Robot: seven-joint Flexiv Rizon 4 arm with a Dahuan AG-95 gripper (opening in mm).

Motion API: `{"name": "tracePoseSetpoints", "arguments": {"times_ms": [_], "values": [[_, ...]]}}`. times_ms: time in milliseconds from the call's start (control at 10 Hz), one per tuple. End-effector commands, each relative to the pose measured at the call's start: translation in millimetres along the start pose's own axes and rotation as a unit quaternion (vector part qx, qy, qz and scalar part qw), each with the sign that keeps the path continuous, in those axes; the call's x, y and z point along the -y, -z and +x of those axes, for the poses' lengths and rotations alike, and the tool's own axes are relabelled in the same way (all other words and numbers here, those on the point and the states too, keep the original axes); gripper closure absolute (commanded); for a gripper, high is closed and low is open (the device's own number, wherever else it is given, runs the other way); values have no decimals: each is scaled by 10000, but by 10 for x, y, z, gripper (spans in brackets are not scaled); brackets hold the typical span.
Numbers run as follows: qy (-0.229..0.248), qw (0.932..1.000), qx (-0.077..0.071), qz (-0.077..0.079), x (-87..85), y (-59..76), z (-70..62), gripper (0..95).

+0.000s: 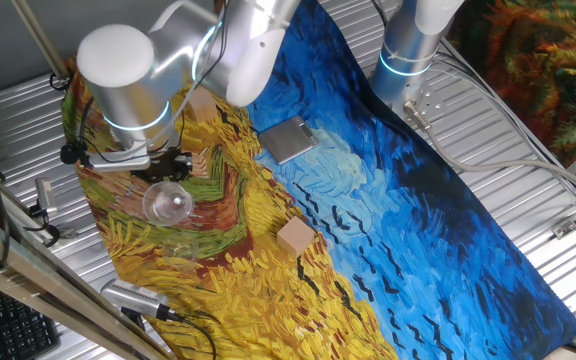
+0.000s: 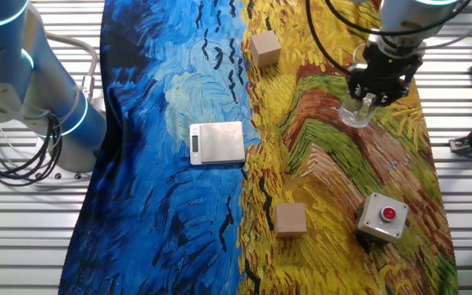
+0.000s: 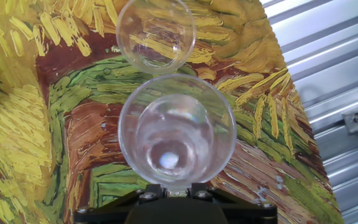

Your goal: Pour the water from one cup into another empty cup

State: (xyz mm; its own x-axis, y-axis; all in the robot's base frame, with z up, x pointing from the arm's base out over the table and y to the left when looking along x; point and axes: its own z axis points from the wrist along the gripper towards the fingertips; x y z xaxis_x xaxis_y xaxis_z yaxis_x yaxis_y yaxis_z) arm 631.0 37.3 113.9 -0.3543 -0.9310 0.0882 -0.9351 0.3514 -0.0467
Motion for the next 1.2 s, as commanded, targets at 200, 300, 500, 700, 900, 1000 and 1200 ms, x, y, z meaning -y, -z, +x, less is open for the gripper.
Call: {"name": "tracePoseSetpoints", "arguments": {"times_ms": [200, 300, 500, 700, 900, 1000, 1200], "values": [[-25, 10000, -88, 1, -13, 28, -14, 950], [-39, 9999, -108, 8, -23, 42, -23, 950], [-55, 9999, -150, 13, -24, 77, -53, 950], [-83, 9997, -243, 30, -31, 104, -75, 950], [-104, 9995, -307, 32, -37, 108, -77, 950], [-117, 9992, -375, 41, -40, 110, -78, 950], [-151, 9988, -470, 51, -62, 125, -87, 950]]}}
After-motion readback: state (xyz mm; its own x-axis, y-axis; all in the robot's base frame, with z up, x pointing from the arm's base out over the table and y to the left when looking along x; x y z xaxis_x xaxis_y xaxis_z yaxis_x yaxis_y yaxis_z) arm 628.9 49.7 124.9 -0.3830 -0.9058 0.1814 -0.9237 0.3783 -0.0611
